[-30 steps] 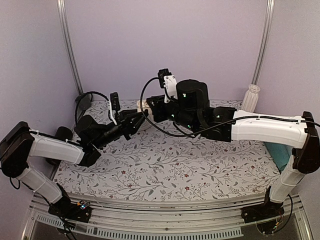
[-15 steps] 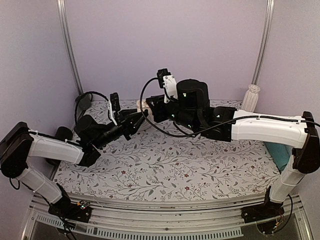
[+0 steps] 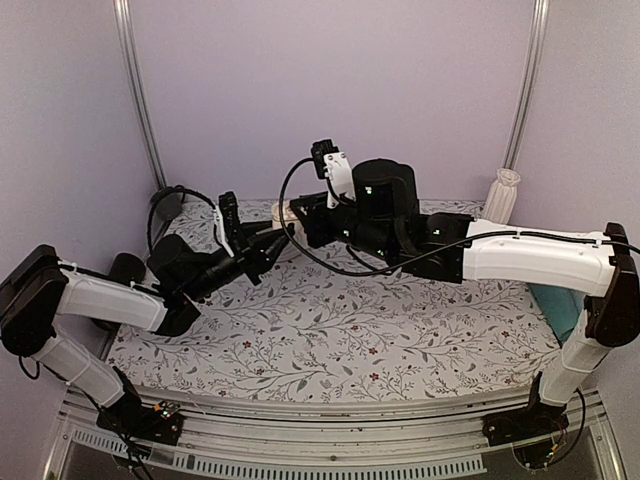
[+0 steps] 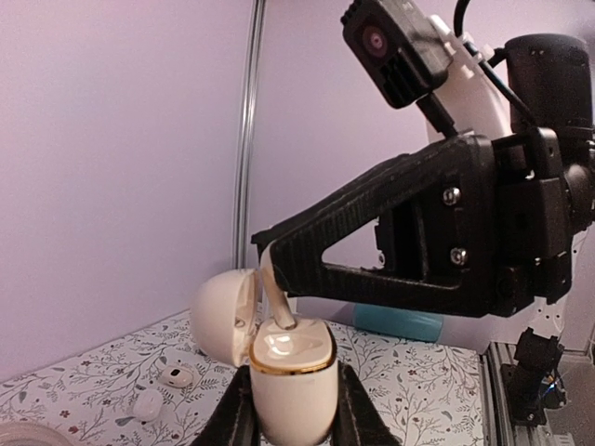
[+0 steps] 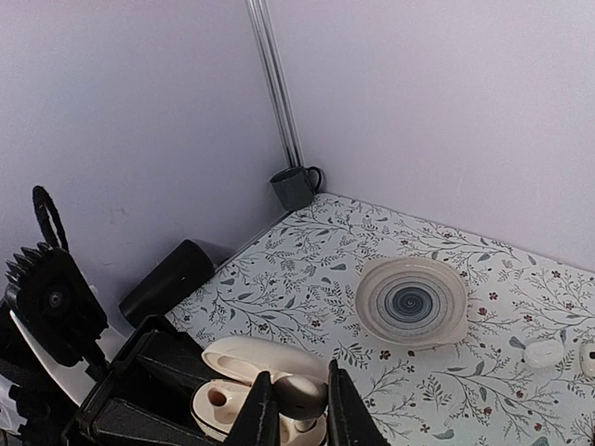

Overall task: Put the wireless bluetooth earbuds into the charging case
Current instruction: Insert the right earbud into the right side groove of the charging case.

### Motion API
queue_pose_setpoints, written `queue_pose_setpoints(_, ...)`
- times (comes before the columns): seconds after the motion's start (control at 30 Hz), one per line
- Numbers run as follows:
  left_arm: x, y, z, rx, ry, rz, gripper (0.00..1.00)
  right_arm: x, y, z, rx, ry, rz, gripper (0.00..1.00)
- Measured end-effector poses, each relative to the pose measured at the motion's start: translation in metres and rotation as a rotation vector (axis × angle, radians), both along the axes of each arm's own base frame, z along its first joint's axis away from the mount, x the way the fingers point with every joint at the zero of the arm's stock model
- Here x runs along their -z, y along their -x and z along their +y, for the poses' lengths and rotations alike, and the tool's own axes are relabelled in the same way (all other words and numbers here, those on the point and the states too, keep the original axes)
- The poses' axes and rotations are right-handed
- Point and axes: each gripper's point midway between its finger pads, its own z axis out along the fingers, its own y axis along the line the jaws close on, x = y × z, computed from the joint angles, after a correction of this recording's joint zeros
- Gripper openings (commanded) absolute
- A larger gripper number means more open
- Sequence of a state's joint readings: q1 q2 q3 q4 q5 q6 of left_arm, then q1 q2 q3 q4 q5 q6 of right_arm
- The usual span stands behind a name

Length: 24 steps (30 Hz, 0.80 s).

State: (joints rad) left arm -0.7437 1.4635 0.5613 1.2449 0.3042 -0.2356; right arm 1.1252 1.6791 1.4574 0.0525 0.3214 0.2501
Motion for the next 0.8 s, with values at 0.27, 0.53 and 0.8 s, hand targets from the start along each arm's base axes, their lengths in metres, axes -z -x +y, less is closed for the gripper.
queue_pose_setpoints(0.27,0.0001,0.0027,0.0029,-0.014,-0.004,-0.038,0.0,0.0001,0.0027,0.0024,-0.021,-0.001,0.003,0.14)
queue_pose_setpoints(0.53,-0.0008,0.0025,0.0035,-0.024,-0.007,-0.053,0.0,0.0,0.0033,0.003,-0.026,-0.002,0.003,0.15)
queue_pose_setpoints(0.8,-0.001,0.0009,0.0052,-0.043,-0.008,-0.062,0.0,0.0001,0.0034,0.0031,-0.028,-0.001,0.002,0.15)
